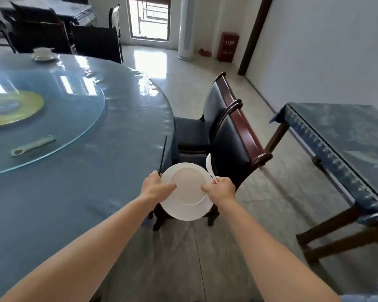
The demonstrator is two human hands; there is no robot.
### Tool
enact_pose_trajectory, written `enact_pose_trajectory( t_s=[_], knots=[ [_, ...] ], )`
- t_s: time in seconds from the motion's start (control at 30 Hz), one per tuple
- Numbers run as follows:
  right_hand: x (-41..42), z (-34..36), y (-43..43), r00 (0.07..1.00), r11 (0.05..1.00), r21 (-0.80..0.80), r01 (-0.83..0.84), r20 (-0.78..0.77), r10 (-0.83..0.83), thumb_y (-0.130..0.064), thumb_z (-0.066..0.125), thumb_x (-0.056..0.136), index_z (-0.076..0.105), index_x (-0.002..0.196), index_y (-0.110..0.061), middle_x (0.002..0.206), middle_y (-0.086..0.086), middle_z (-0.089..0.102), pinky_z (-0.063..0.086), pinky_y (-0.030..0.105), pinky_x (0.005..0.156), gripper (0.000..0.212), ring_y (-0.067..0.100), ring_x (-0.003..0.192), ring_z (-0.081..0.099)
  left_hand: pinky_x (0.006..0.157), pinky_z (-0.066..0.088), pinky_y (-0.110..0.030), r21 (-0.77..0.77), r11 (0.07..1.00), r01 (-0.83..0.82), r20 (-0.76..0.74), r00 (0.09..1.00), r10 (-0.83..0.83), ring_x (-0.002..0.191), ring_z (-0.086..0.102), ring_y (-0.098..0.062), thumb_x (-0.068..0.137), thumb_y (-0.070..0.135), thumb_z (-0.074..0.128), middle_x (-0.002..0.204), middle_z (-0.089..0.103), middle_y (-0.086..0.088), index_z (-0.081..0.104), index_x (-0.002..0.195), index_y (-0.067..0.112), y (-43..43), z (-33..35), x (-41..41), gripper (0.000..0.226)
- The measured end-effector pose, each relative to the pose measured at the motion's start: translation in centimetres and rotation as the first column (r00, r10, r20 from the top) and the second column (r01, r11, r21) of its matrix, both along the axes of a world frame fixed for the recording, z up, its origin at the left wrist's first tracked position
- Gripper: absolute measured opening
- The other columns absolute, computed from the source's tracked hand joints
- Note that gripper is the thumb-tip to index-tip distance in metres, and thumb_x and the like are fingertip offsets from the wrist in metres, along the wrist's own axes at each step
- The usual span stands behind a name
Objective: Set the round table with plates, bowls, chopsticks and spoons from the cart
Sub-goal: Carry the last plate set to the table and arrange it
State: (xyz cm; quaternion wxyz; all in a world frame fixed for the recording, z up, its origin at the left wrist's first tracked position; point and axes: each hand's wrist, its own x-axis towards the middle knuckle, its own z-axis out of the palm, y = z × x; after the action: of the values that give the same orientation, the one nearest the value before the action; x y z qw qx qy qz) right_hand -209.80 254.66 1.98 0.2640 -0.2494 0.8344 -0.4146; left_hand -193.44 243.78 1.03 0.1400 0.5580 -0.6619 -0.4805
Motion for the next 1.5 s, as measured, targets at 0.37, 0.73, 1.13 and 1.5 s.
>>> enact_pose_trajectory(
  t_s=[0.37, 0.73, 1.13, 1.5],
  knots=[
    [-9.2, -5.0, -22.4, 0.972, 0.973, 0.103, -0.208, 0.135, 0.194, -0.009, 0.076, 0.068, 0.036, 0.041, -0.019, 0.045, -0.014, 0.045, 0.035, 0.016, 0.043, 0.049, 0.006, 0.045, 0.045, 0.059, 0.042, -0.030, 0.091, 0.969, -0.231, 0.073, 0.972, 0.225, 0.086, 0.058, -0.022, 0.077, 0.026, 0.070, 0.099, 0.060, -0.006, 0.054, 0.100, 0.011, -18.3, -5.2, -7.1, 0.032],
    [-21.2, -8.4, -47.5, 0.873, 0.826, 0.283, -0.488, 0.160, 0.461, -0.013, 0.080, 0.068, 0.050, 0.050, -0.023, 0.062, -0.005, 0.056, 0.037, 0.020, 0.047, 0.037, 0.010, 0.055, 0.052, 0.058, 0.041, -0.029, 0.186, 0.830, -0.526, 0.162, 0.850, 0.502, 0.090, 0.058, -0.024, 0.077, 0.027, 0.073, 0.097, 0.058, -0.003, 0.051, 0.103, 0.011, -35.4, -8.9, -18.5, 0.038],
    [-16.9, -12.8, -66.6, 0.737, 0.680, 0.312, -0.663, 0.117, 0.665, -0.014, 0.080, 0.071, 0.052, 0.057, -0.012, 0.062, -0.002, 0.054, 0.038, 0.017, 0.043, 0.031, 0.011, 0.050, 0.050, 0.060, 0.038, -0.031, 0.112, 0.599, -0.793, 0.155, 0.609, 0.778, 0.085, 0.059, -0.025, 0.074, 0.029, 0.074, 0.089, 0.059, 0.001, 0.051, 0.095, 0.014, -48.3, -13.8, -16.4, 0.035],
    [-16.0, -15.4, -69.3, 0.707, 0.644, 0.361, -0.674, 0.064, 0.704, -0.017, 0.078, 0.073, 0.046, 0.052, -0.016, 0.057, -0.004, 0.050, 0.035, 0.018, 0.044, 0.038, 0.014, 0.051, 0.047, 0.082, 0.052, -0.045, 0.180, 0.587, -0.789, 0.176, 0.613, 0.770, 0.096, 0.059, -0.033, 0.073, 0.042, 0.076, 0.108, 0.060, -0.013, 0.050, 0.110, 0.004, -49.3, -15.6, -16.2, 0.058]
  ],
)
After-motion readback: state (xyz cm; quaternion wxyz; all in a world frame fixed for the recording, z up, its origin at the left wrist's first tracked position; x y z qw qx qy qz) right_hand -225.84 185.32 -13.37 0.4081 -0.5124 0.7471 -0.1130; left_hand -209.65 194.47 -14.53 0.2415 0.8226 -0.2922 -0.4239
